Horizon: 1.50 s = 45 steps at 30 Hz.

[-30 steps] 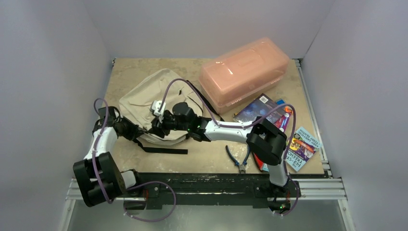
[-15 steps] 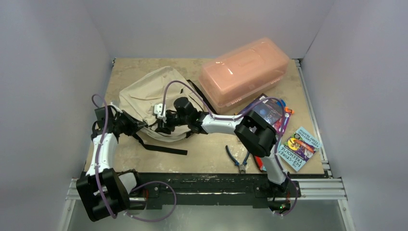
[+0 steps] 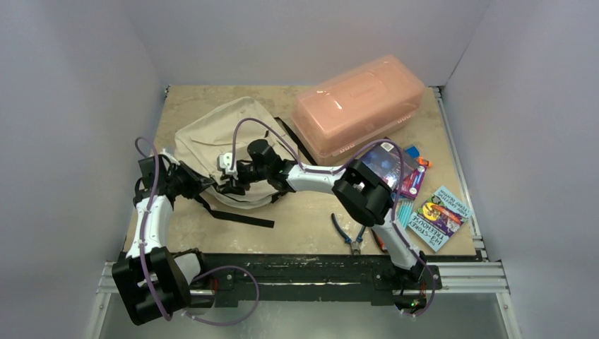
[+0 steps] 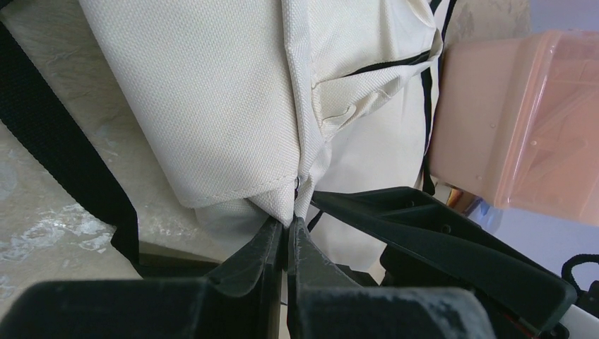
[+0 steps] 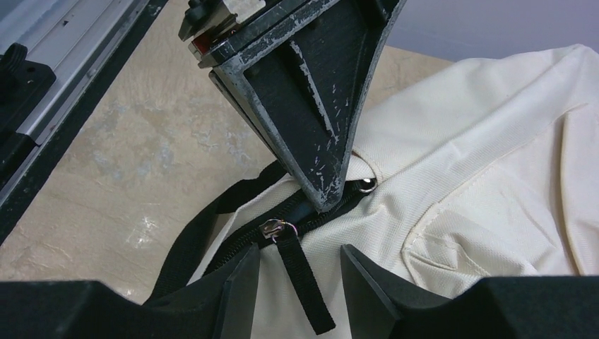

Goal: Pack the student bag
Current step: Unzip the student bag at the center of the board.

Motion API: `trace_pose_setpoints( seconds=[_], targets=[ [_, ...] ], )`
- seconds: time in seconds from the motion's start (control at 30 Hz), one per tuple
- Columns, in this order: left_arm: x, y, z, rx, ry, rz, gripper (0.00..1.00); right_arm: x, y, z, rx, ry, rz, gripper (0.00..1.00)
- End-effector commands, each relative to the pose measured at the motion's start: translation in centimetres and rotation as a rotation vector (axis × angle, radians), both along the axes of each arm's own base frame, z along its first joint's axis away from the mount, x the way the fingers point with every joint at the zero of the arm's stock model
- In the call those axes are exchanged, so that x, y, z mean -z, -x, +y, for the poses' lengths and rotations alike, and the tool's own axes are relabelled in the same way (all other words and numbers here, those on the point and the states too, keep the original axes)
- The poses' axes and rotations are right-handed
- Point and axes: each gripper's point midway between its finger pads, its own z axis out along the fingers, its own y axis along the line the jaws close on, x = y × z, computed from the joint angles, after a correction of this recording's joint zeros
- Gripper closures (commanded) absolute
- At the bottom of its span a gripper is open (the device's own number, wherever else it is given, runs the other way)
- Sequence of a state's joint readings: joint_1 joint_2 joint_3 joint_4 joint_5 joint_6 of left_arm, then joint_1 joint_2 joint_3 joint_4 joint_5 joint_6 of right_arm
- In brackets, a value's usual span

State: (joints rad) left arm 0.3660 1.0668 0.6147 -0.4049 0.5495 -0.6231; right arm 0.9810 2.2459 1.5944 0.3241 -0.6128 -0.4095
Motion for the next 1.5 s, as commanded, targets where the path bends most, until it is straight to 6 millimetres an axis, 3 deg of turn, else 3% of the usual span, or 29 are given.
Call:
trace_pose_setpoints(
  seconds=[0.0,0.17,0.37,0.5,0.63,0.83,0.97,1.2,1.37,1.47],
  targets=[
    [-2.4,-1.1,-0.8,0.075,-0.003,-0.129,1.0,-1.5,0.5,1.3,-0.054,-0.036,0.002,0.52],
    [-2.3,-1.1,-0.5,0.054,-0.017,-0.117,1.0,-1.9,0.3,1.0,-0.023,-0.032,0.017,0.74],
    [-2.0,-1.1,1.1,-0.027,-0.067,-0.038,1.0,-3.6,1.4,0.2,0.013,-0.011,0.054,1.0],
    [-1.6,-0.8,3.2,-0.143,-0.119,0.072,1.0,-4.0,2.7,-0.6,0.076,0.04,0.102,1.0],
    [-1.1,-0.6,4.7,-0.245,-0.147,0.133,1.0,-3.7,3.3,-2.5,0.2,0.102,0.092,1.0],
    [-0.4,0.6,7.0,-0.379,-0.223,0.218,1.0,-3.4,3.3,-7.8,0.469,0.22,-0.193,1.0],
    [-0.3,0.9,7.4,-0.399,-0.236,0.222,1.0,-3.1,3.3,-10.9,0.59,0.225,-0.283,1.0],
    [-0.9,1.6,8.3,-0.428,-0.293,0.215,1.0,-3.6,4.4,-13.8,0.617,0.165,-0.262,1.0],
    [-1.5,2.3,9.2,-0.485,-0.331,0.208,1.0,-1.3,4.8,-16.0,0.645,0.188,-0.246,1.0],
    [-1.5,1.9,8.5,-0.458,-0.298,0.195,1.0,-1.0,4.9,-15.7,0.635,0.194,-0.239,1.0]
  ],
)
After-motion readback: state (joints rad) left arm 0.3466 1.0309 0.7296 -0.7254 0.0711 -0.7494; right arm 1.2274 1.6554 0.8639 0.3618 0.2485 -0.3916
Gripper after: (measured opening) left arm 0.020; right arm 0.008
